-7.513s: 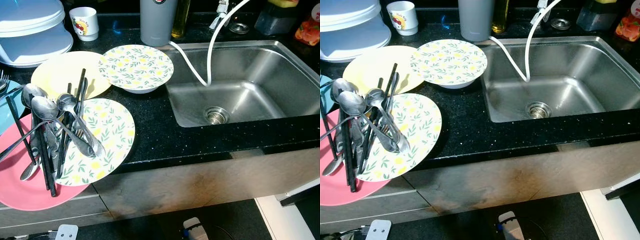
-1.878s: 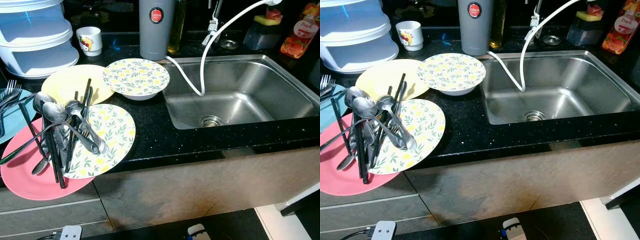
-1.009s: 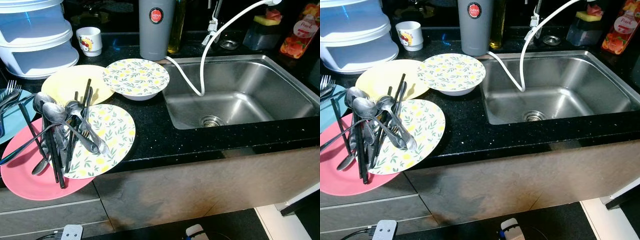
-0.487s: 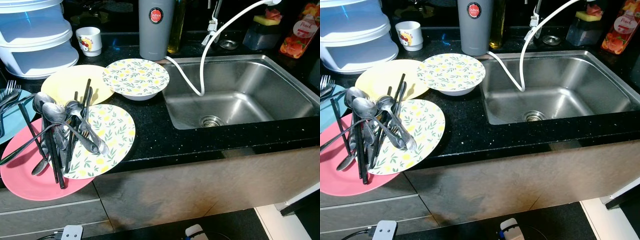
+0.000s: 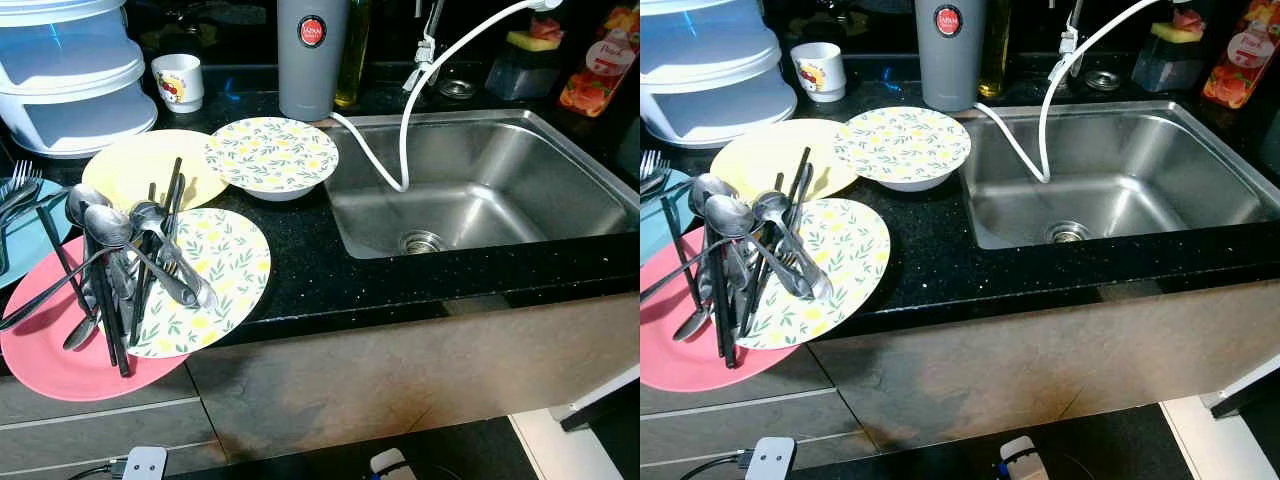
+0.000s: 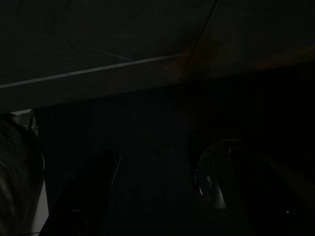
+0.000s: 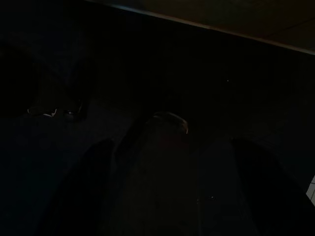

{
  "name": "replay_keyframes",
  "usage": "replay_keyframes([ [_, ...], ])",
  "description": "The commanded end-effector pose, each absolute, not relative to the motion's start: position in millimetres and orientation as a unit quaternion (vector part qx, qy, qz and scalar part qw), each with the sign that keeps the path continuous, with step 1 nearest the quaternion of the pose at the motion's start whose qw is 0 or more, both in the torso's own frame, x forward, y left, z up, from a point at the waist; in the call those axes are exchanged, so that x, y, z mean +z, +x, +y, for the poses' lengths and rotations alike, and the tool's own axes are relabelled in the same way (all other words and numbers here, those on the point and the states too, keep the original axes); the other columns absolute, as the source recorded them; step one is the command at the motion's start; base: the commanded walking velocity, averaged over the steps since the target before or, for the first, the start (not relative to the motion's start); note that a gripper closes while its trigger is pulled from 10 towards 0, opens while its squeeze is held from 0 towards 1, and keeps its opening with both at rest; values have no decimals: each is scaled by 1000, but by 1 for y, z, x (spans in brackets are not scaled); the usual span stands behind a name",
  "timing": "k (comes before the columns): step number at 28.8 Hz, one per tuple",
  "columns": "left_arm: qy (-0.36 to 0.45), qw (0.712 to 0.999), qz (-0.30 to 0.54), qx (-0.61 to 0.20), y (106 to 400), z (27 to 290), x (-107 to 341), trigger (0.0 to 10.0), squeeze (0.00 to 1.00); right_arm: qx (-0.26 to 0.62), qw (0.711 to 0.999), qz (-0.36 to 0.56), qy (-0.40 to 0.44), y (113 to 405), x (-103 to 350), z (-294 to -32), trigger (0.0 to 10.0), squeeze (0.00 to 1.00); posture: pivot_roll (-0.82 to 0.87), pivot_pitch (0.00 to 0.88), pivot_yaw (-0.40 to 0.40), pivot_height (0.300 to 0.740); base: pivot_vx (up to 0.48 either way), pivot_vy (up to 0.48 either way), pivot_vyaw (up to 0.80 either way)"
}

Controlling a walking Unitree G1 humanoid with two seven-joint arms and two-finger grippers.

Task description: Kitchen organization

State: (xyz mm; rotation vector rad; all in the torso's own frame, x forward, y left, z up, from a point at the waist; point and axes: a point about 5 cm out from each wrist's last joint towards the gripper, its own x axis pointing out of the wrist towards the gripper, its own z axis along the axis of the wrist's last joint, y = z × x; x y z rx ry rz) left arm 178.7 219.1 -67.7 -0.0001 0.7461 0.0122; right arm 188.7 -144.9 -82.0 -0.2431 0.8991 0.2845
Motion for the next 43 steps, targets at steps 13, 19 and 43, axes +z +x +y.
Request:
replay_keyframes([
  [13, -11, 927, 375, 18, 168, 219, -73, 10000, 0, 126, 870, 462, -121, 175, -89, -151, 10000, 0, 95, 205, -2, 740, 0, 0, 0],
  [19, -10, 927, 375, 17, 169, 219, -73, 10000, 0, 131, 868, 459, -134, 177, -89, -150, 10000, 0, 100, 216, 1, 740, 0, 0, 0],
  [43, -35, 943, 327, 38, 177, 227, -62, 10000, 0, 132, 865, 464, -135, 168, -92, -152, 10000, 0, 103, 203, 5, 740, 0, 0, 0],
])
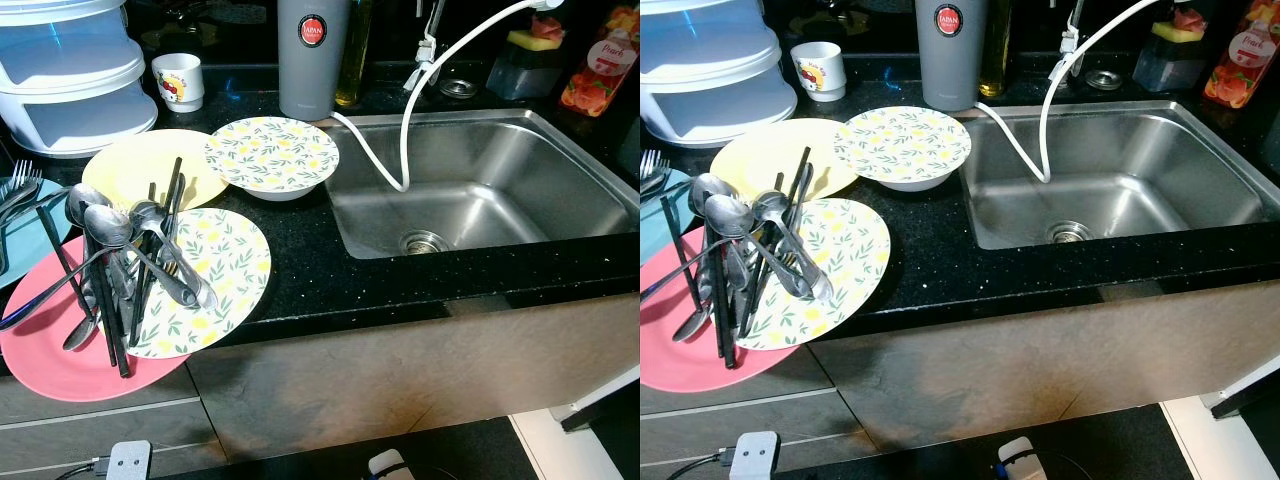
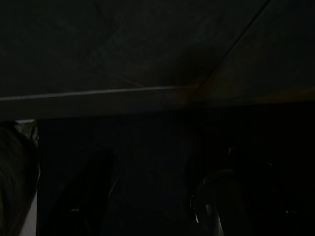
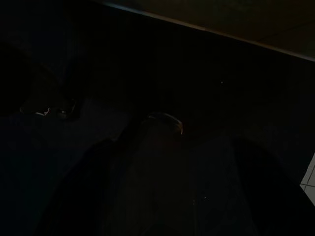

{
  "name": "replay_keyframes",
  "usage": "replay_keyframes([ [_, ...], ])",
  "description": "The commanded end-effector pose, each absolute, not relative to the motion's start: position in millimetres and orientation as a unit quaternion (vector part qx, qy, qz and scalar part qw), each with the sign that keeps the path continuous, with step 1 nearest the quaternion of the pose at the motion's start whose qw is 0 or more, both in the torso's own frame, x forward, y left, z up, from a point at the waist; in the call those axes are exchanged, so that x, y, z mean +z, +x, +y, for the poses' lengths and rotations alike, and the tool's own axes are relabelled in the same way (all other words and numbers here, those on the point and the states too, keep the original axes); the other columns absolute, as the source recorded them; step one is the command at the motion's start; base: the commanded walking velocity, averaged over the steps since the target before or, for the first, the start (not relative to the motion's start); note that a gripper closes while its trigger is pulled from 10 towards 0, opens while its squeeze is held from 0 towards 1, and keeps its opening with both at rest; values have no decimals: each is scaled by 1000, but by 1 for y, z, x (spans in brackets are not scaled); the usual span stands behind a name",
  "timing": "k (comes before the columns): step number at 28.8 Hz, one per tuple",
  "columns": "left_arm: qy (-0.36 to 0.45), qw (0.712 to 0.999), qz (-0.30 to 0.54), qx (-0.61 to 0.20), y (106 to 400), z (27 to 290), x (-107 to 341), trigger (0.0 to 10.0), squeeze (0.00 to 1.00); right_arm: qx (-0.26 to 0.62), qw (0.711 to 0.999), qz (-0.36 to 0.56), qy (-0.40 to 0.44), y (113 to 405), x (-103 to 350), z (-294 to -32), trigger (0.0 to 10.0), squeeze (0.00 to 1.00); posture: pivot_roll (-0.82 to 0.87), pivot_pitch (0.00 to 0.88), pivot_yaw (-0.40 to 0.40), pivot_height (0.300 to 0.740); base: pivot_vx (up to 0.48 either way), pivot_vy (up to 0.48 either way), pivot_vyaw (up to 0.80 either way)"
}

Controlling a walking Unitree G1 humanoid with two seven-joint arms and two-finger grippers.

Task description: Kitchen organization

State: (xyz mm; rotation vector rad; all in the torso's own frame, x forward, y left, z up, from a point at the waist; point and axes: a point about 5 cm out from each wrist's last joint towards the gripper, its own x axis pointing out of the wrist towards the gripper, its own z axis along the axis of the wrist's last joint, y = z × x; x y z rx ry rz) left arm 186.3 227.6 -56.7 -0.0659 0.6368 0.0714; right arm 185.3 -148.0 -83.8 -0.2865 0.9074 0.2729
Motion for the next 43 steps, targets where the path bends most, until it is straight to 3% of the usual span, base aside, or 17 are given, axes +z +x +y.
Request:
replay_keyframes([
  [1, -36, 944, 327, 40, 176, 228, -62, 10000, 0, 133, 865, 464, -135, 169, -92, -152, 10000, 0, 103, 201, 6, 740, 0, 0, 0],
  [15, -68, 949, 305, 40, 184, 224, -58, 10000, 0, 150, 862, 461, -146, 172, -91, -147, 10000, 0, 118, 171, 0, 740, 0, 0, 0],
  [19, -109, 959, 262, 27, 192, 219, -50, 10000, 0, 152, 862, 459, -150, 176, -90, -146, 10000, 0, 117, 160, -3, 740, 0, 0, 0],
  [43, -102, 949, 296, 27, 179, 215, -61, 10000, 0, 159, 869, 445, -149, 175, -89, -145, 10000, 0, 106, 163, -8, 740, 0, 0, 0],
])
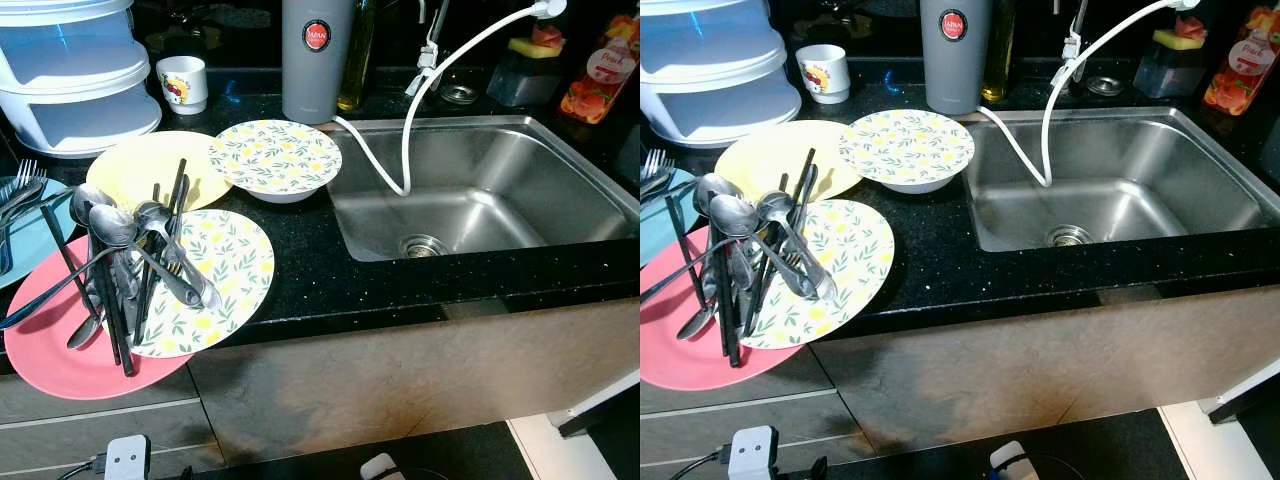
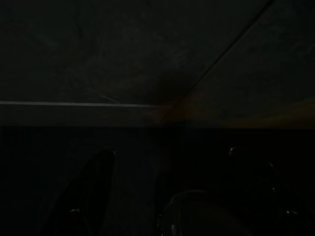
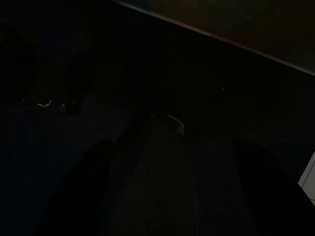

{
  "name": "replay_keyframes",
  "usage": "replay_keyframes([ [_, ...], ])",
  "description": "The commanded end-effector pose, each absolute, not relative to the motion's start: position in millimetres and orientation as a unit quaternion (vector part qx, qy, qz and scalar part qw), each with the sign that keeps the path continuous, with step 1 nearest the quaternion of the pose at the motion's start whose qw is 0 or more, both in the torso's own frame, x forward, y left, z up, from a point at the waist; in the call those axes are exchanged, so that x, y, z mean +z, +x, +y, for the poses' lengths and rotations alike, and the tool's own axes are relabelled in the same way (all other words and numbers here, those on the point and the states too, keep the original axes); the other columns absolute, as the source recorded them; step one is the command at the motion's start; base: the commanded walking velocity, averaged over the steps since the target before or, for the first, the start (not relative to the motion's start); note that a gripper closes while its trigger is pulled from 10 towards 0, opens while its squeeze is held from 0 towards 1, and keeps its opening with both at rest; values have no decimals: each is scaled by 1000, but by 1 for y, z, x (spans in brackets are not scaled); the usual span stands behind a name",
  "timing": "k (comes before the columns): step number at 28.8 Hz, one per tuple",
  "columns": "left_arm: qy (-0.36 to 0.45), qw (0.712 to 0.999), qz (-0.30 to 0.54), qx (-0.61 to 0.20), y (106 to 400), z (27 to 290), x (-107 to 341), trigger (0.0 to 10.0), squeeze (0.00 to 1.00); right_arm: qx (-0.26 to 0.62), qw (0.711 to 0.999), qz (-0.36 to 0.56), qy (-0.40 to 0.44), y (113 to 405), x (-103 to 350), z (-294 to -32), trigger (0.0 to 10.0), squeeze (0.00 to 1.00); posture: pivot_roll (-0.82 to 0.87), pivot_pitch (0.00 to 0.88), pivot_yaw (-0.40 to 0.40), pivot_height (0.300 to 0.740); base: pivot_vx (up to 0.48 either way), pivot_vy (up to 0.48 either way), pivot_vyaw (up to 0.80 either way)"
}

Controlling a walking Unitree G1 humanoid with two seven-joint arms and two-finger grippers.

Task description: Kitchen organization

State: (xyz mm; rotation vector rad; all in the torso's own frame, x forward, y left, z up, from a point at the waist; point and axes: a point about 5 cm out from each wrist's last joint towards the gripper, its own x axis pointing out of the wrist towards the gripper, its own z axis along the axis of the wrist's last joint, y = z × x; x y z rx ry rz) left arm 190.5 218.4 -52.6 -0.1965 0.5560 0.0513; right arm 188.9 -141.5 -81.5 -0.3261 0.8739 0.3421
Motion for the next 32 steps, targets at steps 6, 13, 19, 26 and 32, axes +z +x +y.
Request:
replay_keyframes([
  [6, -96, 948, 303, 15, 177, 216, -62, 10000, 0, 154, 870, 446, -143, 175, -89, -146, 10000, 0, 103, 162, -2, 740, 0, 0, 0],
  [13, -53, 945, 321, 16, 176, 222, -63, 10000, 0, 134, 862, 469, -137, 173, -91, -149, 10000, 0, 105, 159, -2, 740, 0, 0, 0],
  [19, -22, 923, 384, 23, 171, 227, -72, 10000, 0, 111, 843, 516, -98, 164, -96, -151, 10000, 0, 110, 159, 1, 740, 0, 0, 0],
  [26, 25, 911, 411, 21, 165, 232, -75, 10000, 0, 105, 842, 524, -72, 162, -97, -149, 10000, 0, 111, 162, 5, 740, 0, 0, 0],
  [32, 20, 906, 421, 24, 163, 232, -77, 10000, 0, 80, 845, 528, -10, 160, -98, -150, 10000, 0, 112, 163, 6, 740, 0, 0, 0],
])
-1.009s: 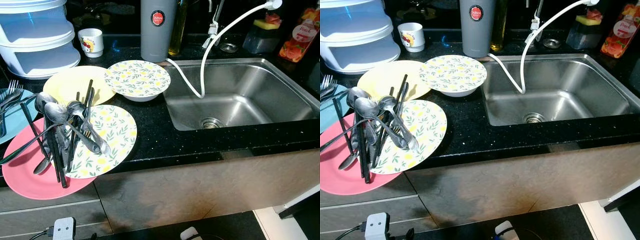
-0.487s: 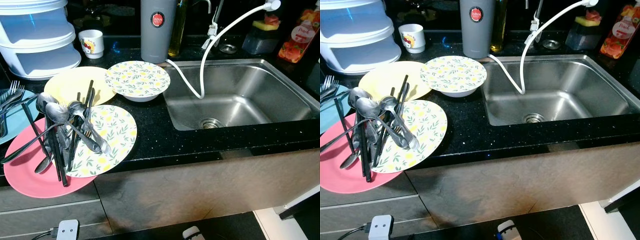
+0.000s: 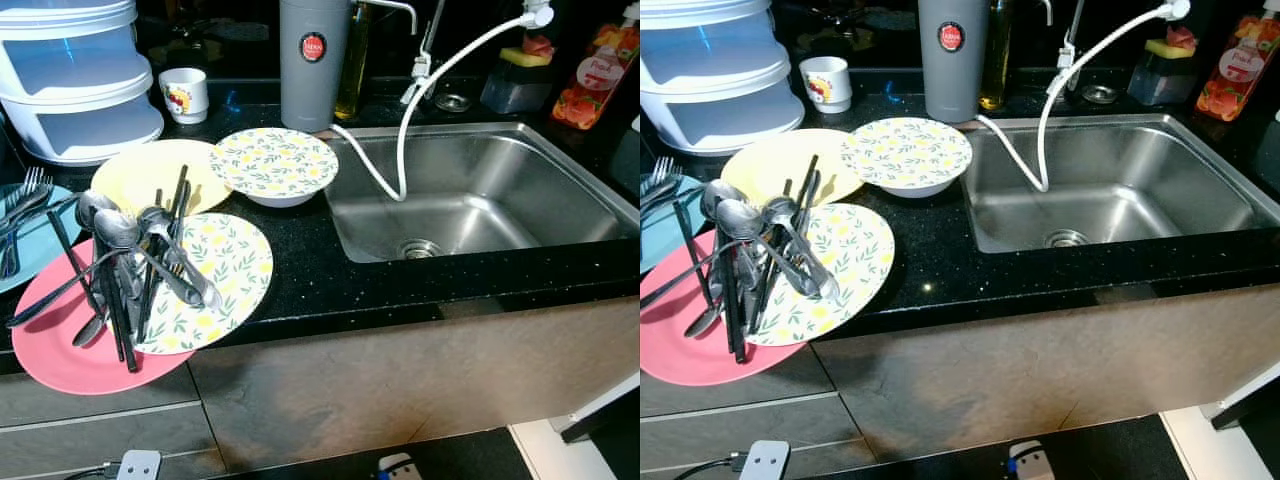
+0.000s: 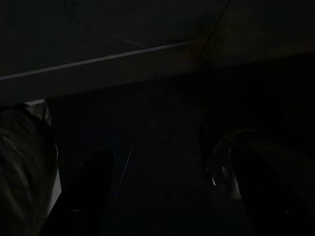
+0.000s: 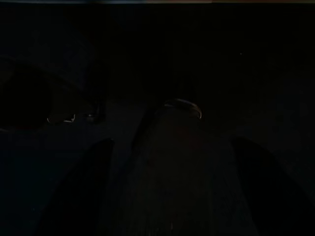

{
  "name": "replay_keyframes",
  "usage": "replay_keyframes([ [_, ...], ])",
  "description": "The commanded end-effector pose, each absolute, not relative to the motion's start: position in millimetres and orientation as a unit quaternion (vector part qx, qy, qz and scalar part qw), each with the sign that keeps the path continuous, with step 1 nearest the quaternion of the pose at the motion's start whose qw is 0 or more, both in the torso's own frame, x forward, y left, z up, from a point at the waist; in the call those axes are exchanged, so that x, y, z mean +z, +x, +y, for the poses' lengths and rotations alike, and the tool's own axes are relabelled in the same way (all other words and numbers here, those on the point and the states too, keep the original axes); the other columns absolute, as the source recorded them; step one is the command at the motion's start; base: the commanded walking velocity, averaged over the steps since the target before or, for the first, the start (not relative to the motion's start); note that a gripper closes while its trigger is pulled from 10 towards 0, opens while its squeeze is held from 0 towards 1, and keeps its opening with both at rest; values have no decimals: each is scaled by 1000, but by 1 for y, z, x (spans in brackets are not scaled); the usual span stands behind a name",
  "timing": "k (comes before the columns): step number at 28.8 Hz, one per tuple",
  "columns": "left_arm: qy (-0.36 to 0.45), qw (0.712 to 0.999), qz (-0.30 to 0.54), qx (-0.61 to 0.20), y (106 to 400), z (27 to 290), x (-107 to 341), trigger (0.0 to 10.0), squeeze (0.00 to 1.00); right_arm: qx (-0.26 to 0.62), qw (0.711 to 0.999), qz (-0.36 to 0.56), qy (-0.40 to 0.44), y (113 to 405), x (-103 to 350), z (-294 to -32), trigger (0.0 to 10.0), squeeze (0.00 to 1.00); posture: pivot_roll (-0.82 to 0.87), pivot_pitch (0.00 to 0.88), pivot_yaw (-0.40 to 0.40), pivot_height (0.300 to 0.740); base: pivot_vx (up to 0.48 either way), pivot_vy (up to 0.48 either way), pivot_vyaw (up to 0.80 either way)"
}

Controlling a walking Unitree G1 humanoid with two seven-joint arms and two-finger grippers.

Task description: Kitchen organization

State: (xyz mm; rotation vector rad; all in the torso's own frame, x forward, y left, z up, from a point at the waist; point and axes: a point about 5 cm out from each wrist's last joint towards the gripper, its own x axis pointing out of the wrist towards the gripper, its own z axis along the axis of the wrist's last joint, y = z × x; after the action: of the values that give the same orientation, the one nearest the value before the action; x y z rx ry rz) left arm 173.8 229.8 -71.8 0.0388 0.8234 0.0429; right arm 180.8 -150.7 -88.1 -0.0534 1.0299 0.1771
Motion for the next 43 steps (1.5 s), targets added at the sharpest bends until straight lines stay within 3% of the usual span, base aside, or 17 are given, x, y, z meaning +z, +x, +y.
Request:
replay_keyframes([
  [1, 21, 906, 422, 24, 163, 232, -78, 10000, 0, 81, 846, 526, -30, 161, -97, -152, 10000, 0, 112, 163, 6, 740, 0, 0, 0],
  [4, 22, 904, 425, 24, 161, 233, -78, 10000, 0, 101, 848, 511, -99, 164, -96, -155, 10000, 0, 111, 162, 7, 740, 0, 0, 0],
  [6, 22, 904, 427, 24, 161, 233, -79, 10000, 0, 109, 847, 509, -102, 164, -96, -154, 10000, 0, 111, 162, 7, 740, 0, 0, 0],
  [43, 18, 910, 413, 26, 162, 240, -75, 10000, 0, 126, 851, 502, -91, 164, -96, -141, 10000, 0, 132, 212, 29, 740, 0, 0, 0],
])
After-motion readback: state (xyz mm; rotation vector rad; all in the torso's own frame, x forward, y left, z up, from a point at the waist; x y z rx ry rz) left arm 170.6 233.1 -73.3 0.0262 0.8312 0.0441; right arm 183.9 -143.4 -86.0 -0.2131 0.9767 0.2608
